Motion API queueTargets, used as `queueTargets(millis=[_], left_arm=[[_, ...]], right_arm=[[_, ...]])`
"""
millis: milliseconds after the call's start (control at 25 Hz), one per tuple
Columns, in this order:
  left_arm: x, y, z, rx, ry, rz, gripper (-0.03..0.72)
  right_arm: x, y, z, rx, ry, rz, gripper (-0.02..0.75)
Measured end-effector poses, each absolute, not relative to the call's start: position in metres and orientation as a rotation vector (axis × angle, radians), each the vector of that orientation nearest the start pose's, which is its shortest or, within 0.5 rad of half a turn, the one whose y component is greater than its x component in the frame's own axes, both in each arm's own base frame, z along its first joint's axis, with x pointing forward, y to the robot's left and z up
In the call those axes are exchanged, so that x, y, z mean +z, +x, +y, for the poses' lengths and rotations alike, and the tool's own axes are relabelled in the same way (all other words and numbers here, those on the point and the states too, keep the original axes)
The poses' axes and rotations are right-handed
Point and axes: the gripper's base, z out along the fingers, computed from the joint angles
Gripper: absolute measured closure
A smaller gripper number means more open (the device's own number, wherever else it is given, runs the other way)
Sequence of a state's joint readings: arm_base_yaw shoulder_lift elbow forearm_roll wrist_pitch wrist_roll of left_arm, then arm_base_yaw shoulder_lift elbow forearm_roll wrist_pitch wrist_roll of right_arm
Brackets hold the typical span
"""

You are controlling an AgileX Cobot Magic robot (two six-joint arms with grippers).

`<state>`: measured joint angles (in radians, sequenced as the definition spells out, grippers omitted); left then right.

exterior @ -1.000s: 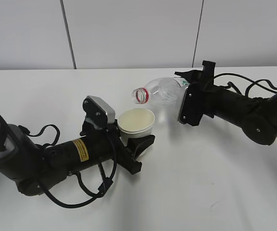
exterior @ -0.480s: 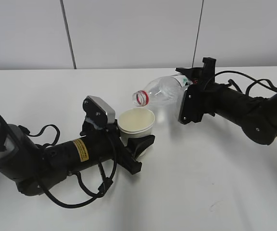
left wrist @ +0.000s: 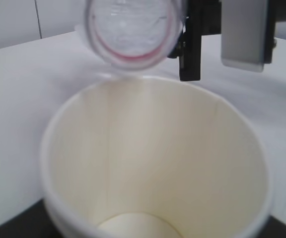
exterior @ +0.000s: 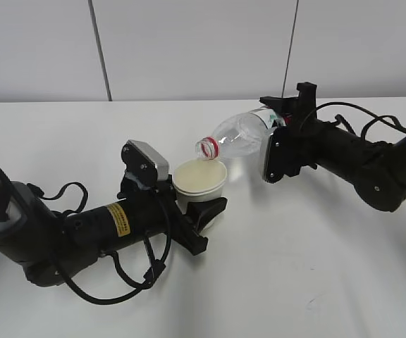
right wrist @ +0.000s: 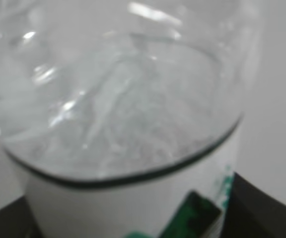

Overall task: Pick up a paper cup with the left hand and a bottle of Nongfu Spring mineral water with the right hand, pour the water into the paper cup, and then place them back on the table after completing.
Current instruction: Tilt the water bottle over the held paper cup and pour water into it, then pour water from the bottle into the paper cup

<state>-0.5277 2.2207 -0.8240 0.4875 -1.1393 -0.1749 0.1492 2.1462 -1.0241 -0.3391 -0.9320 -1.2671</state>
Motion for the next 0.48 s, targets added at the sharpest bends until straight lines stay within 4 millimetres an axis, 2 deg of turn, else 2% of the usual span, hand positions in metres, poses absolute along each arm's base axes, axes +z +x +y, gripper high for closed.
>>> queueTargets(millis=[480], left_arm=[[0.0698, 0.2979, -0.2191, -0.740, 0.825, 1.635, 0.284]], right_arm=[[0.1276, 0.4121, 0.0866, -0.821, -1.407, 0.976, 0.277]])
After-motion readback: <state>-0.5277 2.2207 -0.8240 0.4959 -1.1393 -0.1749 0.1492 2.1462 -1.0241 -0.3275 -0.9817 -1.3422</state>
